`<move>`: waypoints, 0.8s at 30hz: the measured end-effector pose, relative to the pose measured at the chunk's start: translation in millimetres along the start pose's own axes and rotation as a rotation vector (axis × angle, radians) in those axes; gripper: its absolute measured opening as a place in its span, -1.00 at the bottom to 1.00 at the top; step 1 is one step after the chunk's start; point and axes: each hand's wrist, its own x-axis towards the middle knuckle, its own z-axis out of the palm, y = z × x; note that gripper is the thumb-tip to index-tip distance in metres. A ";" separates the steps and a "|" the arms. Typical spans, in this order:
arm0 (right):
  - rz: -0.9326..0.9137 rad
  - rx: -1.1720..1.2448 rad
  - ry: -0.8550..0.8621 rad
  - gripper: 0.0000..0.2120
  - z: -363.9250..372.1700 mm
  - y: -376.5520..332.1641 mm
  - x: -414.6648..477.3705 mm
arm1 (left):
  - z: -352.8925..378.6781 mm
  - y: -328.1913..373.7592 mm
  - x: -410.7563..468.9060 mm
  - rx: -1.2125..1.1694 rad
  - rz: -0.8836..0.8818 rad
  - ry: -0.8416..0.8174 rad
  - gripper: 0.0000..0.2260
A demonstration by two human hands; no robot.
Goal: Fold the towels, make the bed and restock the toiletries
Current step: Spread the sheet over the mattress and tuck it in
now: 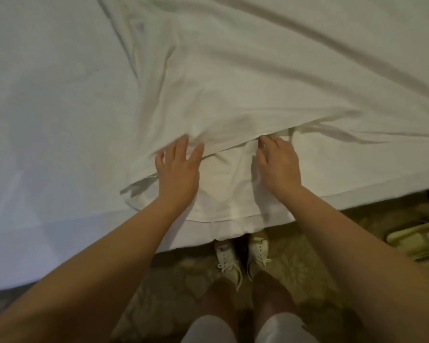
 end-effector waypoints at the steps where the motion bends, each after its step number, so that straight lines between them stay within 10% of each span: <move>1: 0.004 0.060 -0.020 -0.73 6.1 -10.3 4.3 | -2.1 -9.9 3.9 -0.004 -0.031 -0.004 -0.54; 8: 0.191 0.624 -0.040 -0.42 19.1 -72.9 24.5 | -22.5 -47.3 24.4 -0.161 -0.092 -0.182 -0.86; 24: 0.792 1.132 0.143 -0.60 94.7 -217.7 -12.8 | -25.4 -108.1 -6.4 -0.286 -0.037 -0.274 -0.64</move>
